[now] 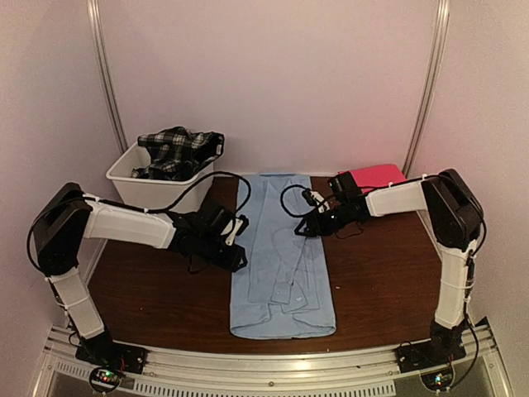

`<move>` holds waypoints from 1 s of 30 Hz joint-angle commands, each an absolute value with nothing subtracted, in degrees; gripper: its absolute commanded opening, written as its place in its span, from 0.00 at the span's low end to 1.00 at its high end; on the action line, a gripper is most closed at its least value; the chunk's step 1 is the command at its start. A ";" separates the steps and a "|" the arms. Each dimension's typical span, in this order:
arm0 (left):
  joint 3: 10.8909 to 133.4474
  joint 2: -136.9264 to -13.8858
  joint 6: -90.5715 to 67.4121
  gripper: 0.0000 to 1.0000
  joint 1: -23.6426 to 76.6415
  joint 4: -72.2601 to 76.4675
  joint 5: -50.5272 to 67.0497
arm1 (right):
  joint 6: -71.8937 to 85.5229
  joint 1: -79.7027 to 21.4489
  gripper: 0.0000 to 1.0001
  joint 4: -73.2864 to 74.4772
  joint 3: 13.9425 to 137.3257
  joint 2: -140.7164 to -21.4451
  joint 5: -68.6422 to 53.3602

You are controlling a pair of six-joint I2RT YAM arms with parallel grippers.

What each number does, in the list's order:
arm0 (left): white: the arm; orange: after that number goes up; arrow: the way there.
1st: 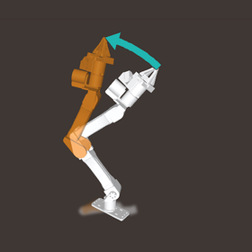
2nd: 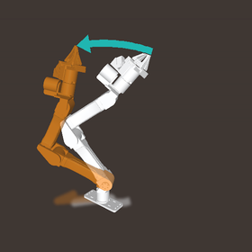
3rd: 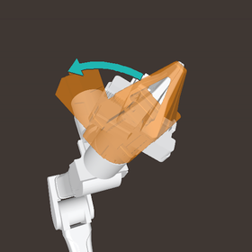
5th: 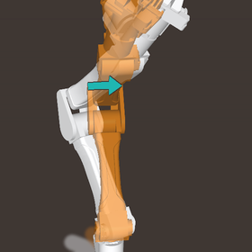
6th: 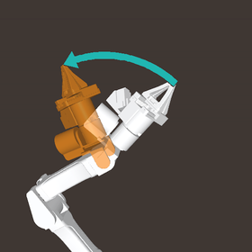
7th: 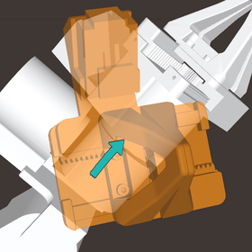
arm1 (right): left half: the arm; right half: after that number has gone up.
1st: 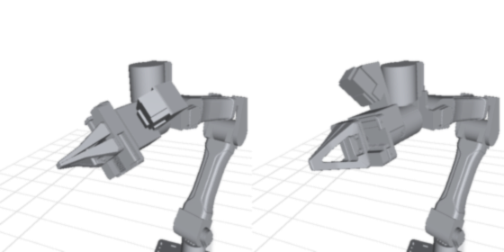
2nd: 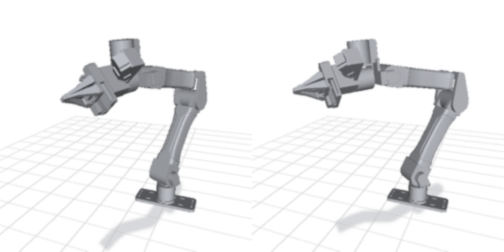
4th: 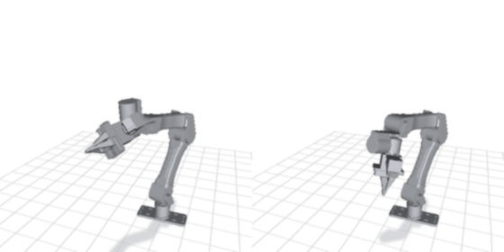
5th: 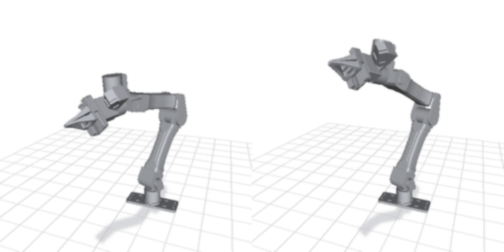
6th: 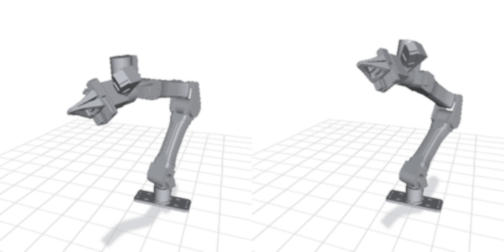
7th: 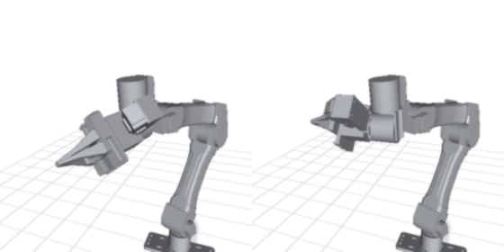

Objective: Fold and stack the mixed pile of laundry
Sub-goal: Move the rectangle-folded T-shirt to the center of the board.

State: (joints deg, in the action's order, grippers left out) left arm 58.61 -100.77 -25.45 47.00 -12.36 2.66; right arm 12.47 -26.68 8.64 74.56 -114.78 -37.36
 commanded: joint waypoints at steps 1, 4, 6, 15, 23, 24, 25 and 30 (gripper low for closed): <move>61.72 -105.57 -25.57 0.41 46.58 -7.64 3.71 | 15.43 -26.88 0.44 5.38 71.97 -118.05 -37.00; 63.97 -109.02 -24.92 0.41 46.11 -7.71 3.42 | 17.25 -25.80 0.43 4.02 68.78 -118.09 -35.37; 65.78 -111.10 -24.48 0.41 45.85 -8.02 3.28 | 17.79 -24.79 0.43 3.32 66.45 -117.40 -34.20; 72.96 -117.39 -23.20 0.38 43.96 -9.72 3.96 | 17.73 -21.32 0.42 4.26 67.18 -117.84 -32.47; 70.47 -108.95 -22.80 0.38 43.84 -9.11 5.92 | 15.67 -20.99 0.46 9.57 69.73 -108.80 -34.87; 69.00 -106.57 -23.19 0.39 43.86 -9.06 5.96 | 15.67 -21.00 0.48 10.03 68.79 -106.09 -35.75; 67.67 -104.23 -23.51 0.39 43.86 -9.68 6.13 | 15.66 -20.98 0.49 10.87 67.41 -103.68 -36.43; 55.83 -94.87 -28.45 0.40 43.99 -8.46 11.32 | 17.21 -21.13 0.50 12.72 55.36 -90.61 -40.43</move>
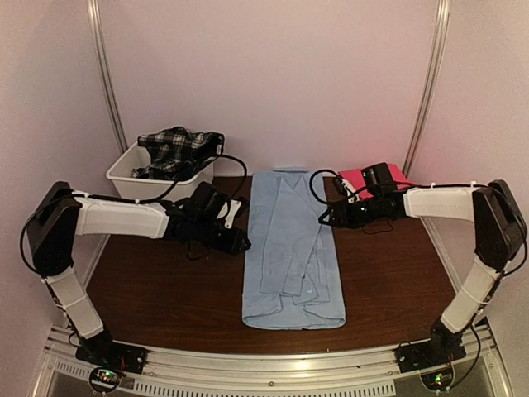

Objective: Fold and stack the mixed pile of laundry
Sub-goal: Move the rectangle-folded T-shirt to the center of the board, then pick up the rectangle-folded T-shirt from the center of the board.

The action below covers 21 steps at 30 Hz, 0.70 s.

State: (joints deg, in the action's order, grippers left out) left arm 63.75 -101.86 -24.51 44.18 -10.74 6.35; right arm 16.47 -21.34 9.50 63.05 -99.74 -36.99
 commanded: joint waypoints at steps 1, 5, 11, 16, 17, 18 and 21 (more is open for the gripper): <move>52.85 -93.19 -30.43 0.40 44.07 -7.42 12.48 | 18.14 -21.10 0.50 12.61 52.44 -88.04 -41.14; 43.24 -88.08 -37.17 0.41 46.78 -1.00 16.37 | 23.09 -22.08 0.50 10.76 41.11 -79.74 -43.99; 34.27 -88.28 -49.16 0.42 52.78 12.86 19.89 | 29.64 -24.08 0.50 8.00 29.05 -72.64 -46.77; 28.84 -91.15 -56.68 0.41 55.76 22.63 21.15 | 35.55 -26.38 0.50 1.88 21.07 -70.08 -48.52; 28.57 -91.69 -57.42 0.40 56.54 23.42 21.22 | 36.67 -26.94 0.50 0.88 20.07 -69.79 -48.79; 28.21 -92.28 -58.19 0.40 57.06 24.52 21.30 | 37.66 -27.45 0.50 0.24 19.14 -69.57 -48.79; 28.33 -93.60 -59.06 0.37 57.59 25.68 21.81 | 39.17 -28.77 0.50 -1.55 17.24 -69.47 -48.50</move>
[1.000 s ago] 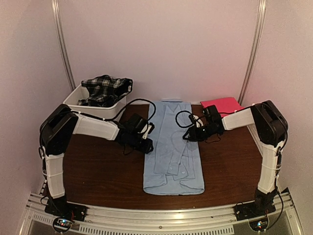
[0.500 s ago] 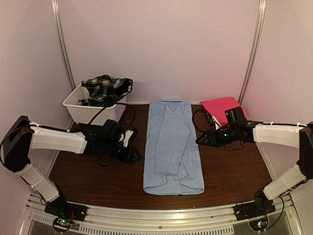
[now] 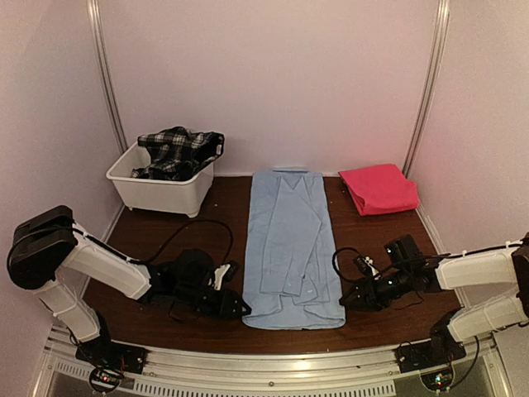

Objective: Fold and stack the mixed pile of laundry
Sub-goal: Pick up the rectangle-folded T-shirt from the center of the board.

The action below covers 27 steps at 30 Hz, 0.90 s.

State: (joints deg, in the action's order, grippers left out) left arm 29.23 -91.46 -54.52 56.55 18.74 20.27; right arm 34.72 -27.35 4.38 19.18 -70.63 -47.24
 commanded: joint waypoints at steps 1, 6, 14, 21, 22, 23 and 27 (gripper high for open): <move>28.45 -93.87 -59.11 0.37 57.63 25.74 21.83 | 39.61 -29.20 0.50 -2.09 16.78 -69.64 -48.37; 29.15 -95.28 -59.26 0.32 57.72 25.38 22.13 | 43.27 -31.60 0.48 -7.73 14.16 -71.59 -48.01; 29.56 -96.43 -58.87 0.15 58.09 25.14 22.76 | 45.73 -34.73 0.29 -13.21 12.81 -74.90 -47.88; 29.34 -94.38 -55.70 0.00 63.07 22.16 22.07 | 49.32 -38.53 0.00 -13.37 10.83 -68.10 -46.28; 28.83 -93.47 -55.65 0.00 63.73 22.02 22.05 | 50.41 -39.29 0.00 -13.79 9.88 -67.01 -46.05; 28.17 -92.36 -55.53 0.00 64.34 22.06 21.95 | 51.53 -40.00 0.00 -14.08 8.91 -65.06 -45.91; 27.80 -88.24 -53.84 0.00 65.30 19.98 22.57 | 53.00 -42.54 0.00 -10.29 9.23 -56.23 -44.49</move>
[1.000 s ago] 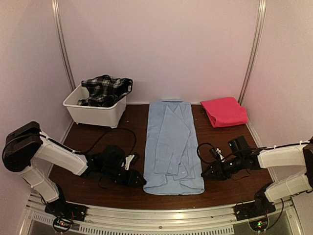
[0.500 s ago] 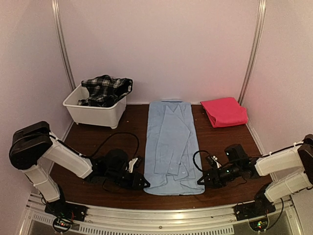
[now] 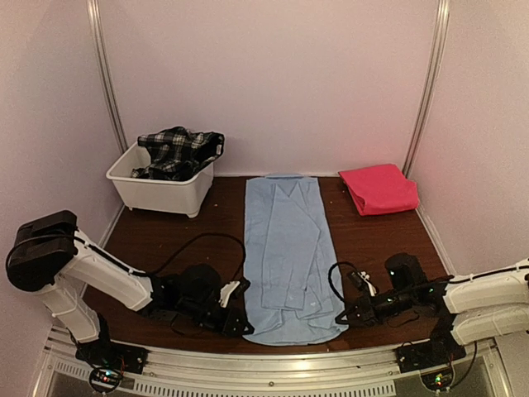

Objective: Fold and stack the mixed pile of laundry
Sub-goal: Pick up the rectangle-folded T-shirt from the center of the board.

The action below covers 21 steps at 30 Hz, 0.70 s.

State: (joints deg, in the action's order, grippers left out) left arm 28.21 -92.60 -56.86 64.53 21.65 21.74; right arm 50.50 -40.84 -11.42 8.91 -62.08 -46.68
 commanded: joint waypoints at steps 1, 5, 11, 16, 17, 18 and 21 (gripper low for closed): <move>28.73 -87.28 -52.79 0.00 65.26 18.43 22.11 | 52.70 -42.54 0.00 -8.82 10.01 -54.61 -44.04; 34.45 -85.61 -48.98 0.00 64.23 11.29 19.55 | 48.56 -42.19 0.00 -2.60 15.86 -52.85 -41.05; 37.94 -84.71 -46.87 0.00 57.99 11.33 18.69 | 42.37 -38.07 0.00 -3.48 23.49 -60.44 -41.96; 42.78 -86.06 -43.14 0.00 52.64 9.95 18.18 | 37.19 -33.45 0.00 -4.20 29.45 -66.92 -43.74; 43.72 -86.73 -42.63 0.00 51.32 10.22 18.35 | 35.99 -32.01 0.00 -3.93 30.75 -68.08 -44.00; 44.66 -87.48 -41.71 0.00 50.12 10.45 18.37 | 34.81 -30.43 0.00 -3.88 32.03 -69.07 -44.41; 49.50 -90.75 -38.68 0.00 46.87 9.53 18.17 | 31.17 -25.91 0.00 -3.38 37.49 -73.51 -45.29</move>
State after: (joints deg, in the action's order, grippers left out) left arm 44.12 -87.26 -44.05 50.37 9.10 19.18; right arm 37.87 -30.63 -3.16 31.11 -69.63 -44.18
